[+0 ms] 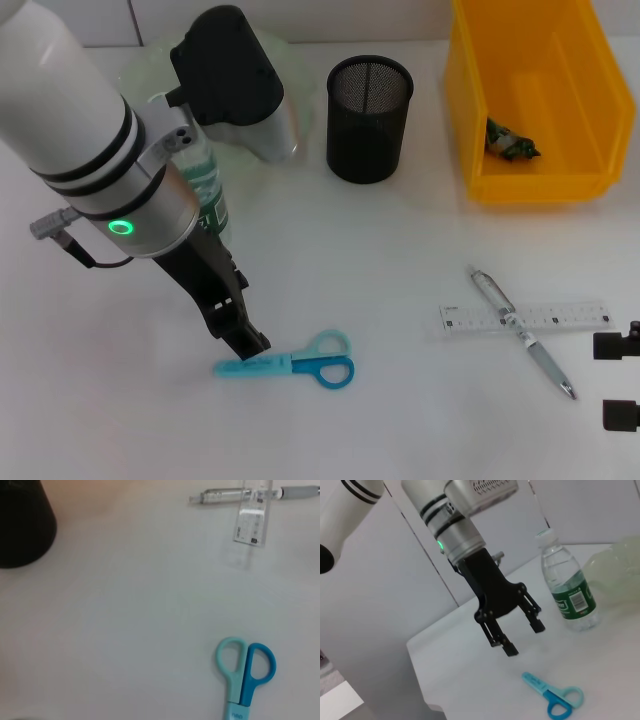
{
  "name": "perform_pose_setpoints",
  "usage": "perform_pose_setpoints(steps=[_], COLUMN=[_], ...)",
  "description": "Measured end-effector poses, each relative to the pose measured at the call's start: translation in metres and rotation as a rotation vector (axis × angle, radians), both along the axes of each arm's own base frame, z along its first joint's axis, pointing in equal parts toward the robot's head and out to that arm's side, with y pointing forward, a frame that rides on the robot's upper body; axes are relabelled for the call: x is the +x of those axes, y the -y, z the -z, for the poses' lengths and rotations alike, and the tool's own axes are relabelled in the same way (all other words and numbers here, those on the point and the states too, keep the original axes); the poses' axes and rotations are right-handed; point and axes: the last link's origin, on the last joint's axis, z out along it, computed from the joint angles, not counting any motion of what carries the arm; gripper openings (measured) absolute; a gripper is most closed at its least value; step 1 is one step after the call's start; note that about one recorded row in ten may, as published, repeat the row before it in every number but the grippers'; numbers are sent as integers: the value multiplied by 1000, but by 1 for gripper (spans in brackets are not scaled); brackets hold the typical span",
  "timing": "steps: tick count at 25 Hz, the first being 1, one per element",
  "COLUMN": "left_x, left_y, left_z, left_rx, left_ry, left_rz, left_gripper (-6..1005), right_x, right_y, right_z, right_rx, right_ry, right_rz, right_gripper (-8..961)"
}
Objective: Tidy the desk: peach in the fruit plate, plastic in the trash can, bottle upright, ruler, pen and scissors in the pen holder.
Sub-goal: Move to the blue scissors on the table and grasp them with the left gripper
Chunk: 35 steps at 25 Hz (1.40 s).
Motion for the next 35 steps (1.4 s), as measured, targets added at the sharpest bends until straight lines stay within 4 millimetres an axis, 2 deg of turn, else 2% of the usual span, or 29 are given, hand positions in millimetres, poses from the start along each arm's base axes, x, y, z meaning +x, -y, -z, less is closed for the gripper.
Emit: perform_pose_setpoints(steps=[11, 17, 35], left_x=[-16, -16, -21], left_y=[17, 25, 29], left_z=[23, 38, 46], left_rx=[-66, -66, -28], left_ry=[-12, -26, -9], left_rz=[78, 139, 156], left_gripper=[767, 766, 765], right_x=[0, 0, 2], right_y=[-1, -5, -12], right_z=[4, 7, 9], right_rx=[10, 22, 46], right_ry=[-13, -32, -22], right_rz=[-18, -47, -39], right_gripper=[839, 839, 839])
